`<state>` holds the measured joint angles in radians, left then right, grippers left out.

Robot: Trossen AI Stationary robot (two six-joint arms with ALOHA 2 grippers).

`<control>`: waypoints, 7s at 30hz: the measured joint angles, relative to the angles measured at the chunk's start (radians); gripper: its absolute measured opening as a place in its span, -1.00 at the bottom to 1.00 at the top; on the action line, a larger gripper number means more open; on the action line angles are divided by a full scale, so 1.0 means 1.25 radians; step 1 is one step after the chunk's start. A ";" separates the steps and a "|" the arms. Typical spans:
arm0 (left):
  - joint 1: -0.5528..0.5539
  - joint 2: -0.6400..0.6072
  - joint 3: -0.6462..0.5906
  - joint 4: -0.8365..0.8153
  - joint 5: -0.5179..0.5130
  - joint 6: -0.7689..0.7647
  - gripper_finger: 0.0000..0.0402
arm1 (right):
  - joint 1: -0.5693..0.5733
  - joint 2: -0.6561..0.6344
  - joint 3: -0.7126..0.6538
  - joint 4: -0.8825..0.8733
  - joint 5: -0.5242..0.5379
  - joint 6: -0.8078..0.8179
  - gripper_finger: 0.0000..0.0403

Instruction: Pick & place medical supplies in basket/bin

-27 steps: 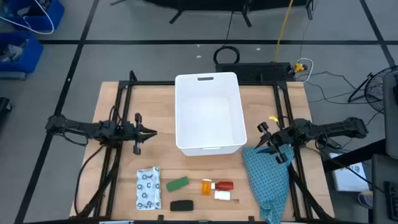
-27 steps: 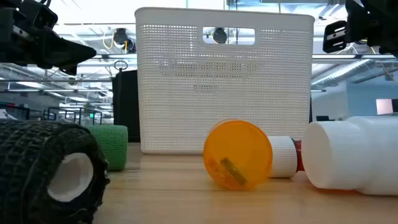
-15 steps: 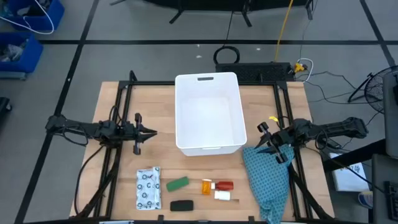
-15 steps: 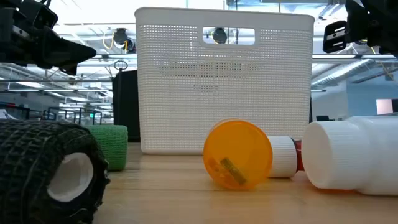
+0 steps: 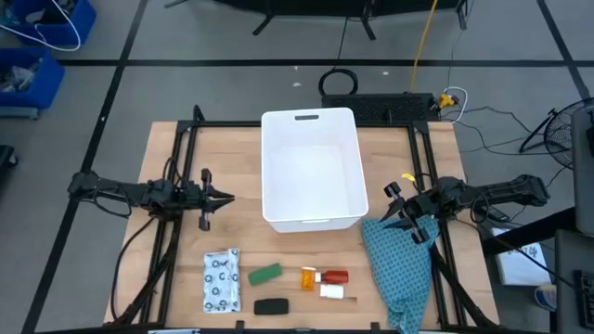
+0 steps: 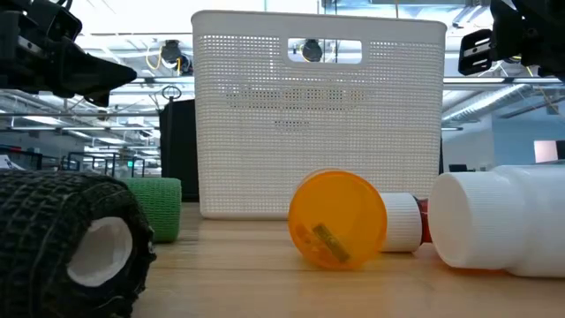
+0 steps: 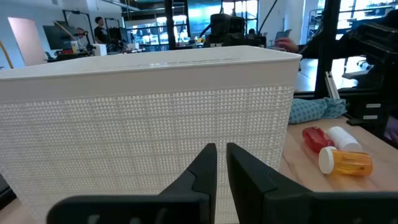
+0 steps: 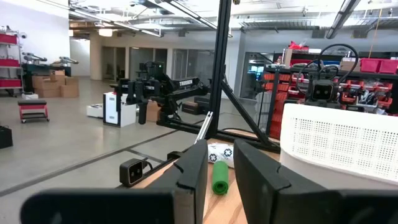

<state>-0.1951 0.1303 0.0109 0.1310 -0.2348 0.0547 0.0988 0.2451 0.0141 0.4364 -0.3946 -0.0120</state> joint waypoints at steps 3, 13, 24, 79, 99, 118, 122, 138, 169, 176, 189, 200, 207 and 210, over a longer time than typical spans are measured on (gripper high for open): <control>0.000 0.000 0.000 0.000 0.000 0.000 -0.79 | 0.000 0.000 0.000 0.000 0.000 0.000 -0.65; 0.000 0.000 0.000 0.000 0.000 0.000 -0.79 | 0.000 0.000 0.000 0.000 0.000 0.000 -0.65; 0.000 0.000 0.000 0.000 0.000 0.000 -0.79 | 0.000 0.000 0.000 0.000 0.000 0.000 -0.65; 0.000 0.000 0.000 0.000 0.000 0.000 -0.79 | 0.000 0.000 0.000 0.000 0.000 0.000 -0.65; 0.000 0.000 0.000 0.000 0.000 0.000 -0.79 | 0.000 0.000 0.000 0.001 0.021 -0.019 -0.65; 0.000 0.000 0.000 0.000 0.000 -0.031 -0.79 | 0.001 0.000 0.000 0.007 0.021 0.036 -0.65; 0.000 0.000 0.000 0.000 0.004 -0.034 -0.79 | 0.001 0.000 0.000 0.008 0.022 0.038 -0.65; 0.000 0.000 0.000 0.044 0.019 -0.105 -0.79 | 0.001 0.002 0.000 0.156 0.105 0.001 -0.65; 0.000 0.000 0.000 0.050 -0.002 -0.091 -0.79 | 0.099 0.341 0.476 -0.160 0.208 -0.135 -1.00; 0.000 0.000 0.000 0.049 -0.002 -0.093 -0.79 | 0.262 0.581 0.798 -0.493 0.382 -0.130 -1.00; 0.000 0.000 0.000 0.050 -0.002 -0.099 -0.79 | 0.448 0.893 0.918 -0.700 0.618 0.104 -0.86; 0.000 0.000 0.000 0.060 -0.002 -0.112 -0.79 | 0.485 1.013 0.800 -0.602 0.653 0.206 -0.15; 0.000 0.000 0.000 0.060 -0.002 -0.115 -0.79 | 0.497 1.016 0.694 -0.431 0.651 0.257 0.08; 0.000 0.000 0.000 0.060 -0.002 -0.118 -0.79 | 0.499 1.015 0.641 -0.346 0.650 0.284 0.12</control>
<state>-0.1951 0.1303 0.0109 0.2054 -0.2367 -0.0925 0.7223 1.5143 0.8154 0.0034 0.4183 0.3433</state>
